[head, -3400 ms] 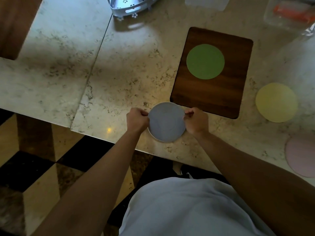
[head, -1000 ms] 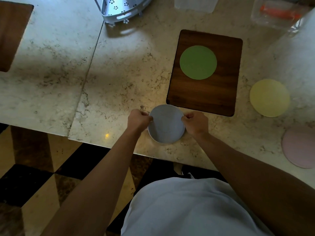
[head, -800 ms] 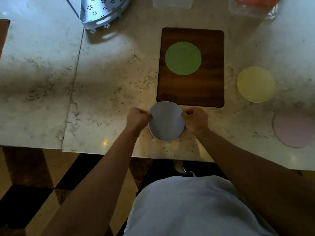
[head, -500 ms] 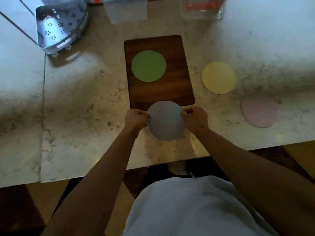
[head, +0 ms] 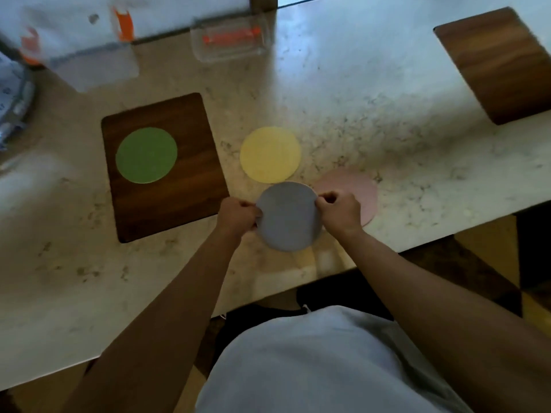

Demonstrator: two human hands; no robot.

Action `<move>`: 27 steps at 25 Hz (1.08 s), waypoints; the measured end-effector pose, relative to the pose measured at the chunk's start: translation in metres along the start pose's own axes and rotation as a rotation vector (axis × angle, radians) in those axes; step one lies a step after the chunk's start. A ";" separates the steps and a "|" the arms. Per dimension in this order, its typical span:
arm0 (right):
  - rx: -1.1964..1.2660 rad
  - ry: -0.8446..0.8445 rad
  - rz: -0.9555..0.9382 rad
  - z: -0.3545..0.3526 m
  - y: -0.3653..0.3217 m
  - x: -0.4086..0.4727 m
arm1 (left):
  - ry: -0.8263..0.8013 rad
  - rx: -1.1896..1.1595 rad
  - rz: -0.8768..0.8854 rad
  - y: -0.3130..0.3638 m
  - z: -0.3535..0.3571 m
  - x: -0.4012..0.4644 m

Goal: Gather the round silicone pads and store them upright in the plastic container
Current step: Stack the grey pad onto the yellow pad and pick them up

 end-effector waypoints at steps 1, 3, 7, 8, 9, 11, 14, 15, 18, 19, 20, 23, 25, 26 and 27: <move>-0.006 -0.002 0.006 -0.012 0.008 0.009 | 0.001 -0.008 -0.011 0.005 0.015 -0.002; -0.023 -0.003 0.013 -0.038 0.025 0.027 | 0.011 -0.017 -0.025 0.016 0.046 -0.005; -0.050 -0.022 0.022 -0.069 0.044 0.052 | 0.009 -0.032 -0.047 0.032 0.087 -0.010; -0.045 -0.024 0.031 -0.073 0.047 0.057 | 0.012 -0.038 -0.052 0.035 0.092 -0.008; -0.043 -0.026 0.041 -0.075 0.049 0.060 | 0.012 -0.042 -0.057 0.037 0.097 -0.008; -0.054 -0.020 0.067 -0.081 0.055 0.067 | 0.006 -0.030 -0.070 0.041 0.106 -0.005; -0.062 0.003 0.103 -0.087 0.067 0.073 | -0.001 0.000 -0.081 0.044 0.117 -0.001; -0.060 0.011 0.116 -0.089 0.070 0.075 | -0.002 0.003 -0.084 0.046 0.120 0.000; -0.072 0.029 0.155 -0.093 0.079 0.079 | -0.010 0.043 -0.082 0.050 0.129 0.002; -0.075 0.031 0.159 -0.093 0.081 0.080 | -0.012 0.069 -0.079 0.050 0.132 0.003; -0.078 0.033 0.163 -0.093 0.083 0.081 | -0.006 0.095 -0.075 0.050 0.133 0.004; -0.088 0.025 0.173 -0.092 0.084 0.085 | 0.030 0.173 -0.063 0.051 0.133 0.006; -0.091 0.021 0.175 -0.092 0.086 0.085 | 0.052 0.227 -0.056 0.052 0.132 0.006; -0.098 0.022 0.173 -0.092 0.086 0.085 | 0.066 0.260 -0.039 0.054 0.131 0.006; -0.109 0.023 0.171 -0.092 0.085 0.086 | 0.081 0.298 -0.016 0.057 0.132 0.005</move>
Point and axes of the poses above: each hand's wrist, its own x-axis towards the middle knuckle, its own z-axis out of the palm, y = z × x, the point moved 8 cm from there along x, towards the middle knuckle, and after that the axes turned 9 degrees about -z, right-handed, at the moved point
